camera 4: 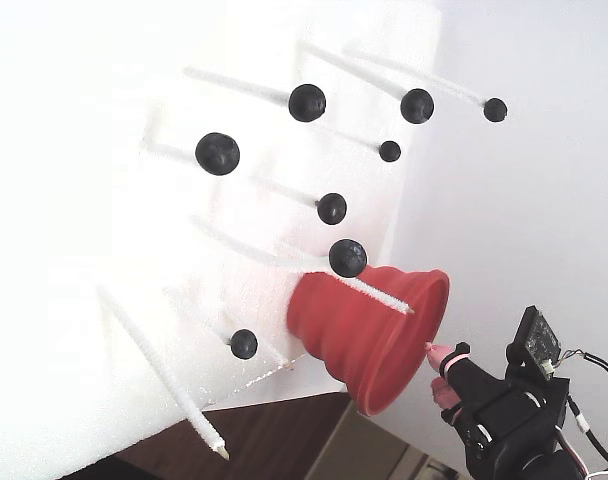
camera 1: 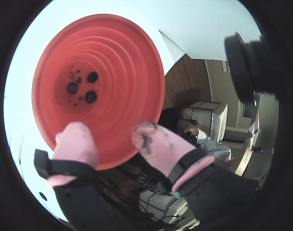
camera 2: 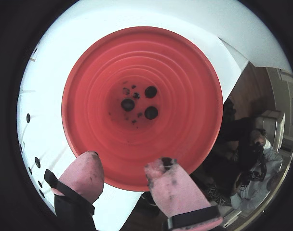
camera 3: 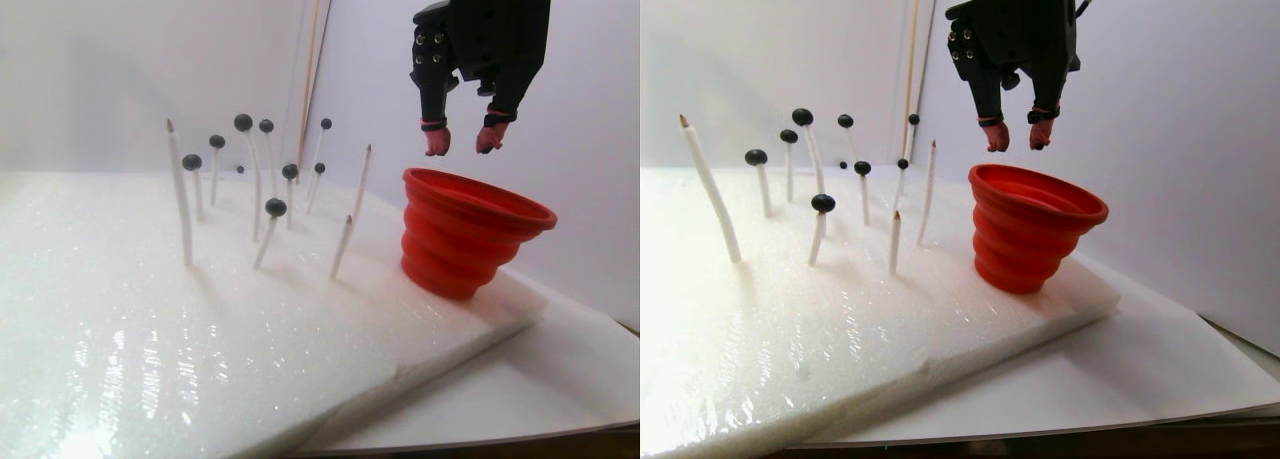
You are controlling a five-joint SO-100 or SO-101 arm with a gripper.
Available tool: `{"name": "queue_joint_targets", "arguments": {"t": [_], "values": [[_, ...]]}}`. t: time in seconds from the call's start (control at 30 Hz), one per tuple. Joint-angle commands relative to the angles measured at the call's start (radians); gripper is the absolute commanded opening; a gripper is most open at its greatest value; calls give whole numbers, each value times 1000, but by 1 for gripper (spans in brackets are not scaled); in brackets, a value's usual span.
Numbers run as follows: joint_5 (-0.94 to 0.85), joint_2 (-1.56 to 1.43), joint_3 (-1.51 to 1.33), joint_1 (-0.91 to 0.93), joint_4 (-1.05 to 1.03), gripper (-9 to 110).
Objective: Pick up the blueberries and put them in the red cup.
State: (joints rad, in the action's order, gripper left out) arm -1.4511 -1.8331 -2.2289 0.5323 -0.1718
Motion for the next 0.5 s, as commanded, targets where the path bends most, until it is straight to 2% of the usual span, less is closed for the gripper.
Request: {"name": "queue_joint_targets", "arguments": {"t": [0.0, 0.47], "values": [[11, -106, 41, 15, -9, 17], [52, -216, 9, -60, -107, 16]]}}
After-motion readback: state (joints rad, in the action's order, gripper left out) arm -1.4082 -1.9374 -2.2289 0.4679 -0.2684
